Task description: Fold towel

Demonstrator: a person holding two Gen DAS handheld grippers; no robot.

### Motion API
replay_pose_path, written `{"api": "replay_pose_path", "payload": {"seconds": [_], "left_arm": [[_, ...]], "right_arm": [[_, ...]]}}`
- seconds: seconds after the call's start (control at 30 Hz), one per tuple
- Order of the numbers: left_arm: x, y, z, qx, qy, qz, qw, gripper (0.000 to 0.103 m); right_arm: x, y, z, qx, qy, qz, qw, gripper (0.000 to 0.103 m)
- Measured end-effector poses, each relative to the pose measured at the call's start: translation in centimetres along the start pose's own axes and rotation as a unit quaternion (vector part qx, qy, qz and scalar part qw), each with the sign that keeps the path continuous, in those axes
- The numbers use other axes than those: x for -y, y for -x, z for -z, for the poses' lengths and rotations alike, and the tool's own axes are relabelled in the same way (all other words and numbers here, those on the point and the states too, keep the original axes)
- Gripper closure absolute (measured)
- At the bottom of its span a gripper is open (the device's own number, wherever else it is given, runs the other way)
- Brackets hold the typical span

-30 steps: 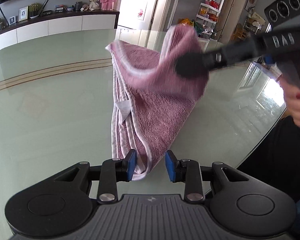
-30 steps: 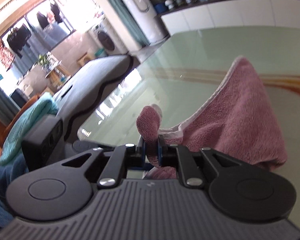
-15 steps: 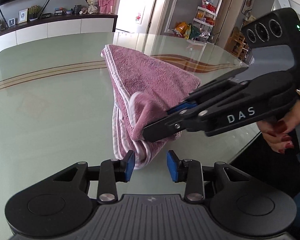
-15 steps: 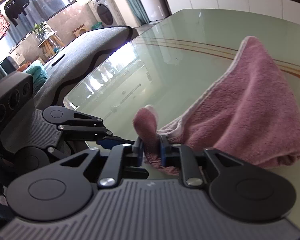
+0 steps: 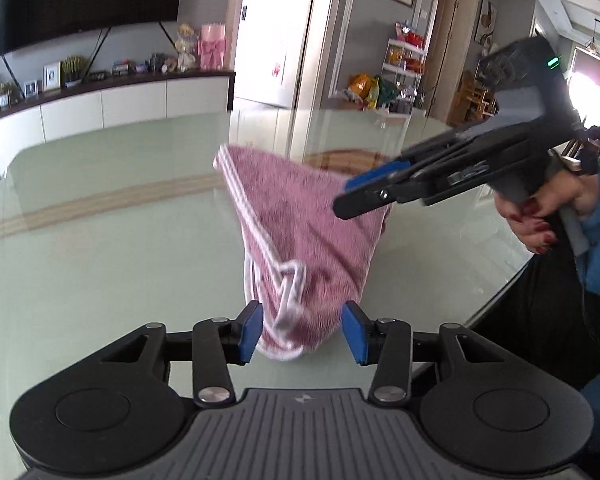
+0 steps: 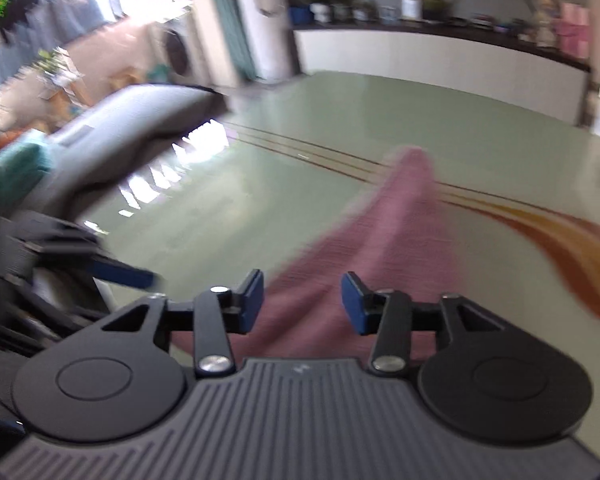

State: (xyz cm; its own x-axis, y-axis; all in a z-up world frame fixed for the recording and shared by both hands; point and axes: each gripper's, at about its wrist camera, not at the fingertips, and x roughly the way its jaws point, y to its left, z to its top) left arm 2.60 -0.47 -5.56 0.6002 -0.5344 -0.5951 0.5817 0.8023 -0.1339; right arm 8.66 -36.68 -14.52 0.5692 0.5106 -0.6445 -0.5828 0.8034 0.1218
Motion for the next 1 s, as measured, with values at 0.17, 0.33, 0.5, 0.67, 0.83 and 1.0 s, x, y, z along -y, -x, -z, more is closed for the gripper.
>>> {"api": "replay_pose_path", "payload": {"seconds": [0.17,0.33,0.5,0.67,0.83,1.0], "left_arm": [[0.8,-1.9,-1.2,-0.012,-0.006,-0.014,0.9998,0.053],[-0.4,-5.4,-0.5,-0.058,0.018,-0.033,0.9976,0.059],[-1.7,-6.0,0.1,-0.069,0.049,-0.035,0.9958,0.059],[-1.6,-5.9,0.0,-0.069,0.042,-0.047,0.9956,0.059],[-2.0,-5.3,0.4,-0.064,0.065,-0.052,0.9945,0.059],[-2.2,-3.9,0.3,-0.048,0.068,-0.057,0.9949,0.059]], "right_arm": [[1.9,-0.9,1.2,-0.026,-0.005,0.021,0.999,0.074],[3.0,-1.5,2.3,-0.030,-0.030,0.019,0.999,0.075],[3.9,-2.0,2.6,-0.029,-0.069,0.013,0.997,0.081],[5.3,-2.2,3.0,-0.027,-0.106,0.001,0.994,0.091],[5.6,-1.9,3.2,-0.020,-0.129,-0.012,0.991,0.091],[4.6,-1.6,2.8,-0.006,-0.108,-0.013,0.994,0.076]]}}
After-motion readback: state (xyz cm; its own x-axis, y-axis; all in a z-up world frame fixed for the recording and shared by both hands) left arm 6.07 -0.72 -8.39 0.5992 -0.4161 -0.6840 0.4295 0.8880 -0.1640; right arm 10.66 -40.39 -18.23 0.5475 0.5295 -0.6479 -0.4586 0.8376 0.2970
